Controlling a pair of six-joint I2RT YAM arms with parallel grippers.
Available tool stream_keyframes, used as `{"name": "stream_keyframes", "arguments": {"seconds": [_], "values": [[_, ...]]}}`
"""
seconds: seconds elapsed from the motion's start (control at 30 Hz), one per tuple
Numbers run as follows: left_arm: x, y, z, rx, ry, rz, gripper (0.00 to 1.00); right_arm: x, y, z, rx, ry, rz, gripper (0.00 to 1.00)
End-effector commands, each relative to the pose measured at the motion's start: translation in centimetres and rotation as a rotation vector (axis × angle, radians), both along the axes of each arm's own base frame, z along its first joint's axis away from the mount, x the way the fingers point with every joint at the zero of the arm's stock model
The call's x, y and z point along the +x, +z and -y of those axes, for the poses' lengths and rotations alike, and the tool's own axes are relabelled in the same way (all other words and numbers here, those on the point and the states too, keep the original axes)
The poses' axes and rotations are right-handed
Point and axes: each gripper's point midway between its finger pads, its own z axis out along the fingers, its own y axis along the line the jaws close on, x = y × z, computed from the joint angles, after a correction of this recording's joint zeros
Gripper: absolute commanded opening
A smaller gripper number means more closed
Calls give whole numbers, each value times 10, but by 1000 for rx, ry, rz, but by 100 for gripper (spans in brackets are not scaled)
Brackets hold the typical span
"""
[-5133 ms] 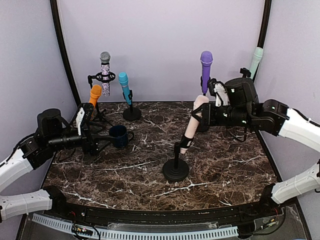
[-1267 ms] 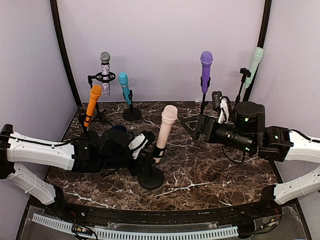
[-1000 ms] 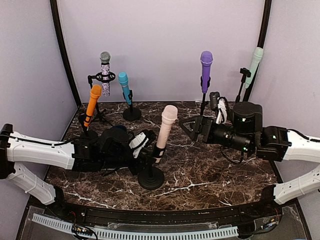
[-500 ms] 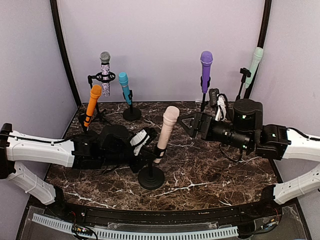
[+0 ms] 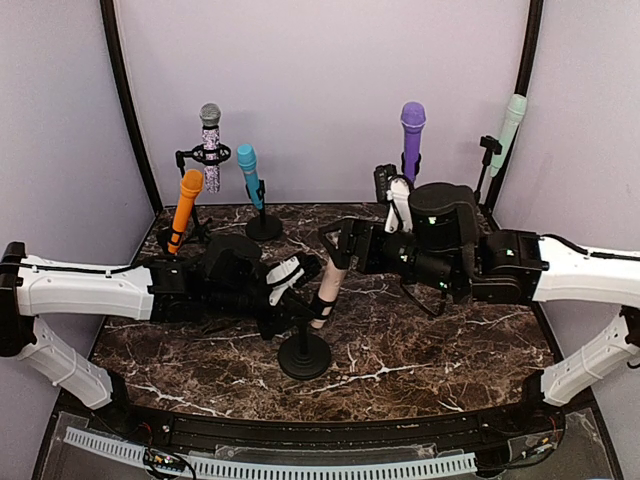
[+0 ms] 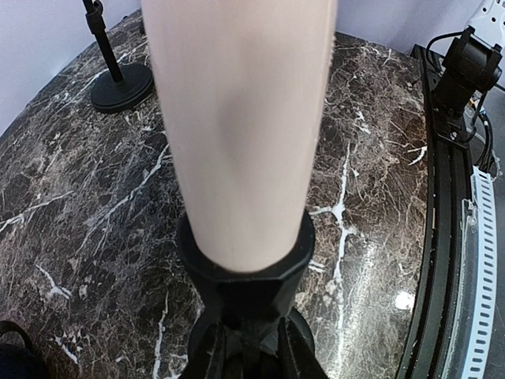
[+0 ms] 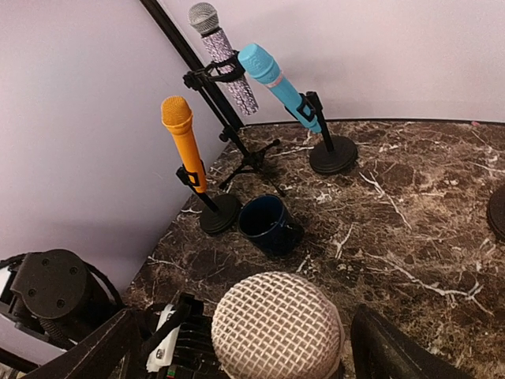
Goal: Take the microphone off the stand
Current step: Hold the microphone from the microphone stand, then remove the microphone from the microphone stand.
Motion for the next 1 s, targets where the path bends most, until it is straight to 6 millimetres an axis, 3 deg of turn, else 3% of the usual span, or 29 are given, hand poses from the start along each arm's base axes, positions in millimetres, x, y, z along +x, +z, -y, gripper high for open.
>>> {"name": "stream_keyframes", "arguments": {"seconds": [0.0,0.17,0.33,0.53,0.67,0.97], "values": [[-14,-10,-6,23,-75,-19,0,11,-3,3,-90,-122,25,88],[-14,-18,-6,44,-76,-27,0,12,-2,-9,-112,-140,45,76],[-11,-18,-8,58,-62,-22,0,16,-2,-2,-128,-188,31,69],[-10,-18,-7,62,-64,-18,0,11,-1,-2,-101,-156,31,51],[-10,-18,-7,63,-68,-15,0,12,-4,-1,-113,-152,33,33],[-9,-20,-5,69,-69,-10,0,15,-6,4,-50,-93,12,15]]}}
